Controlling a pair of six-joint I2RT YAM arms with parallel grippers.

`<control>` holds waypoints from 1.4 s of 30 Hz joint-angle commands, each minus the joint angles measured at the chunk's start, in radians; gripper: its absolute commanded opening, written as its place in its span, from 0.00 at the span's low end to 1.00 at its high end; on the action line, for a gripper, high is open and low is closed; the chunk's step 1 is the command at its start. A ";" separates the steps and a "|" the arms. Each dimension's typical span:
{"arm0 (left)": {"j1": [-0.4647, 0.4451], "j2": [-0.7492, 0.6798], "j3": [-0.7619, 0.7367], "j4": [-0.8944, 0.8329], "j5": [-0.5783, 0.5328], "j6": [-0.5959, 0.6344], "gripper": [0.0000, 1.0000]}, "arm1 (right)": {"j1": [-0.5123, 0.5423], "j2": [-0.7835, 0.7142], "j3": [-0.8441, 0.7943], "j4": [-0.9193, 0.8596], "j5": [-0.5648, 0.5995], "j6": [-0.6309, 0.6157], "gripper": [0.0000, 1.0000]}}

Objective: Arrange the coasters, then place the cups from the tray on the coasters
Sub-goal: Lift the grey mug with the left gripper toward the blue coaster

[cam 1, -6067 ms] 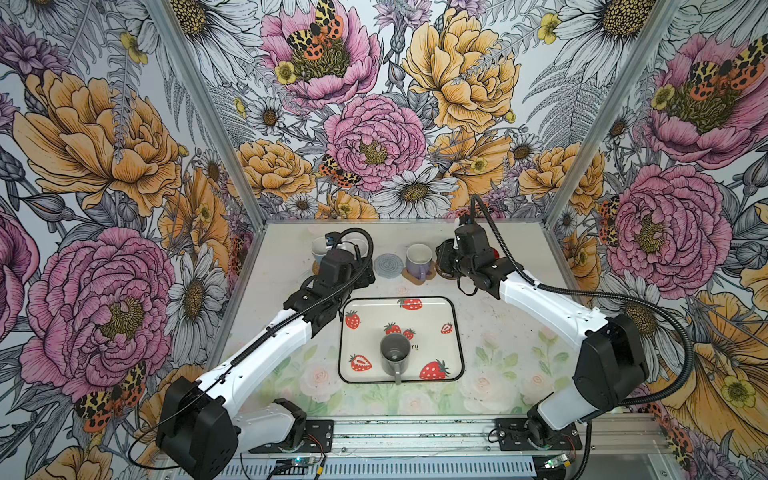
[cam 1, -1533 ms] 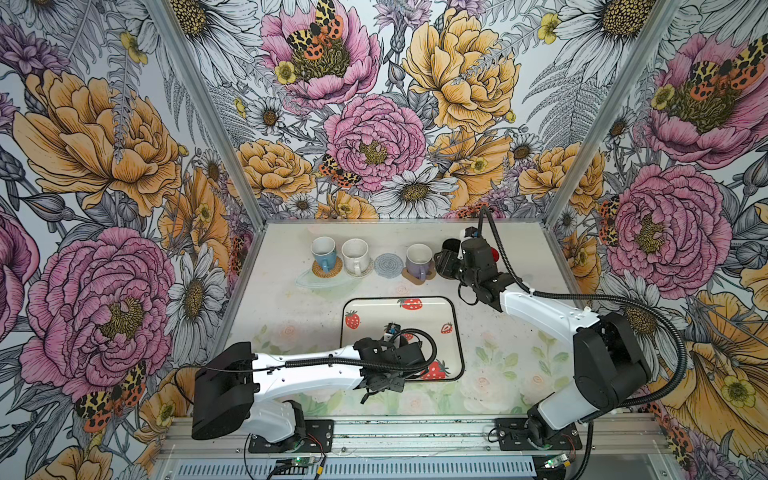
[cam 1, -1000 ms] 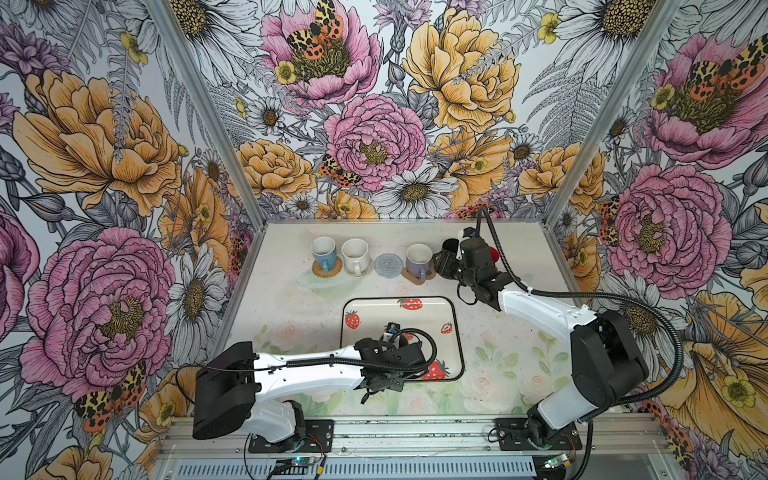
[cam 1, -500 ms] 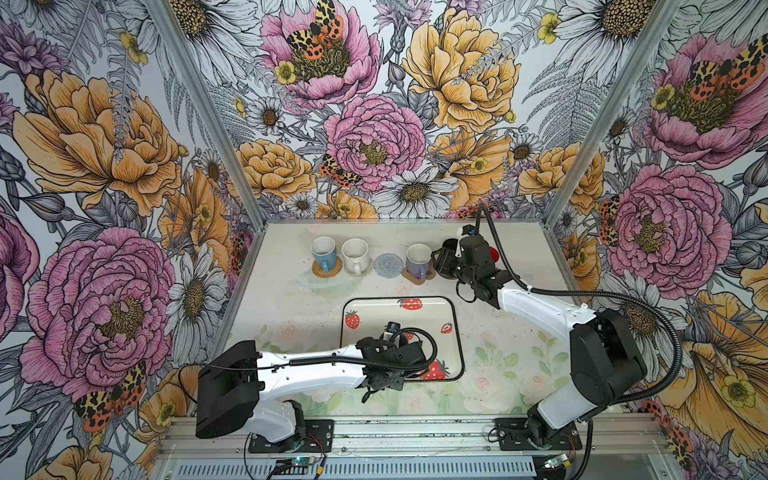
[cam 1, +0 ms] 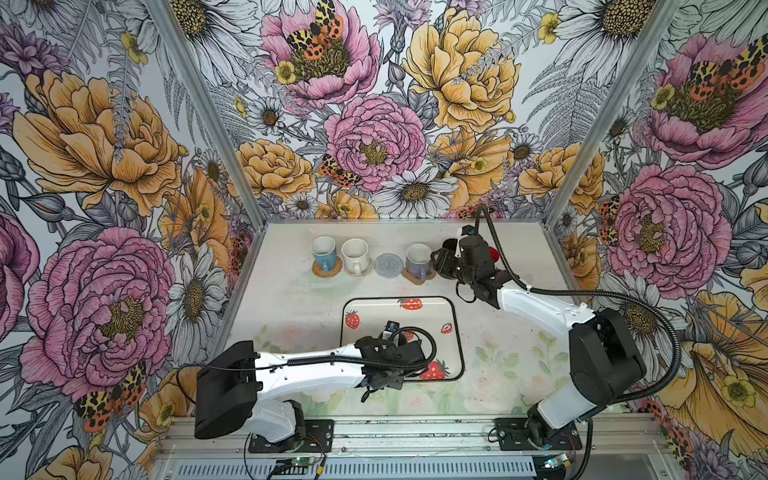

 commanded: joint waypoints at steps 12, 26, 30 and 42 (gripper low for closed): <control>0.005 -0.120 0.030 0.019 -0.093 0.007 0.00 | -0.010 0.024 0.028 0.009 -0.019 0.003 0.61; 0.115 -0.149 0.053 0.020 -0.052 0.108 0.00 | -0.011 0.016 0.028 0.008 -0.035 0.001 0.61; 0.149 -0.139 0.071 0.020 -0.049 0.144 0.00 | -0.012 0.010 0.025 0.006 -0.039 0.001 0.61; 0.243 -0.087 0.154 0.028 -0.075 0.229 0.00 | -0.023 -0.007 0.009 0.009 -0.049 -0.003 0.61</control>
